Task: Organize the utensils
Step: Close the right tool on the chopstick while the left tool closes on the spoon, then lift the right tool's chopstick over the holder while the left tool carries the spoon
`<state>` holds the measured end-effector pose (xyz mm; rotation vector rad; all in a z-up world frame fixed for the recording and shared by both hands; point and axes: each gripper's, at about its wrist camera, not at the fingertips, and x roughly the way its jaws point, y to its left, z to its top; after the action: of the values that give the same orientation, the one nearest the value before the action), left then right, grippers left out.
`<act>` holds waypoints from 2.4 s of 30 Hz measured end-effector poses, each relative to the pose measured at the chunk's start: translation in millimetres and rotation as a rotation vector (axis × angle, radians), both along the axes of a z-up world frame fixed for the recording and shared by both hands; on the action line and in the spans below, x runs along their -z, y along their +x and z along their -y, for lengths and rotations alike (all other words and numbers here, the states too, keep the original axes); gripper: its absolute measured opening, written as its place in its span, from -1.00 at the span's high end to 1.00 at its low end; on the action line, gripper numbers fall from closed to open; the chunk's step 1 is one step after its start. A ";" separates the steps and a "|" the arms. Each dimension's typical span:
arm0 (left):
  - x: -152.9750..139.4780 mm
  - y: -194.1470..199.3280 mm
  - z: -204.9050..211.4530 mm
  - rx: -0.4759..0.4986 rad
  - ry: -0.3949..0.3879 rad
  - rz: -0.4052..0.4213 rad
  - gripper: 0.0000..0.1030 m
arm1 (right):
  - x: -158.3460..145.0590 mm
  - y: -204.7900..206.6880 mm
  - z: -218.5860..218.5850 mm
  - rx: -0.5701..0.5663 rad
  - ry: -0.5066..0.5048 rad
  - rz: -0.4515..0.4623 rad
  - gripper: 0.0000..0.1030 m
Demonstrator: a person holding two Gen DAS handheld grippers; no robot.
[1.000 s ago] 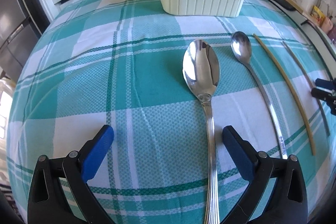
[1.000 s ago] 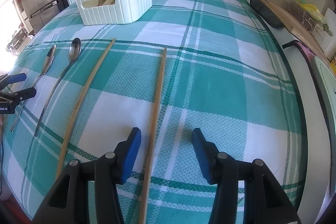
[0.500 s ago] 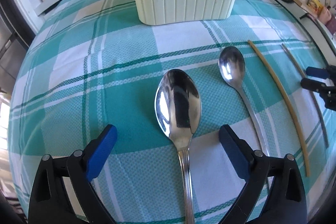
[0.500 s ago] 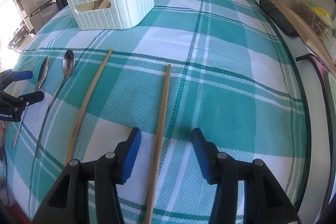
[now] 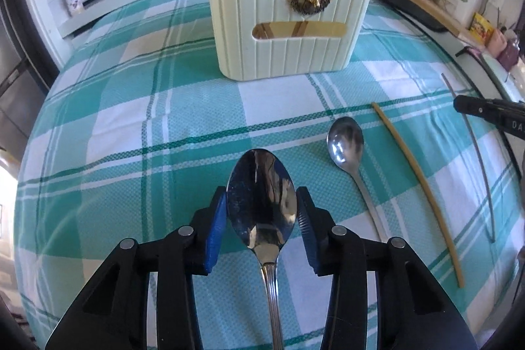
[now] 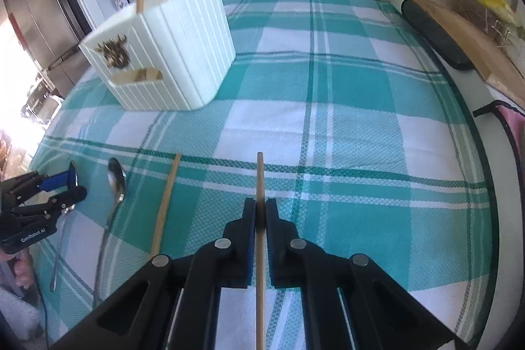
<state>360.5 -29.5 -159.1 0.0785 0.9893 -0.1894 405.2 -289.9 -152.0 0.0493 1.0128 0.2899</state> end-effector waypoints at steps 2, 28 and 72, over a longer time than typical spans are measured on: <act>-15.6 -10.9 -3.7 0.003 -0.010 0.042 0.18 | -19.8 -14.1 6.1 0.004 0.045 0.056 0.88; -125.7 -102.6 -37.4 0.000 -0.147 0.304 0.19 | -155.3 -143.5 14.7 -0.018 0.160 0.458 0.89; -174.6 161.2 -37.5 -0.137 -0.227 0.318 0.19 | -172.2 108.4 -86.5 -0.136 0.170 0.435 0.89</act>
<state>521.7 8.0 15.5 -0.1623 0.6485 -0.1569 513.6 -203.4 20.2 0.0681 0.5580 0.4872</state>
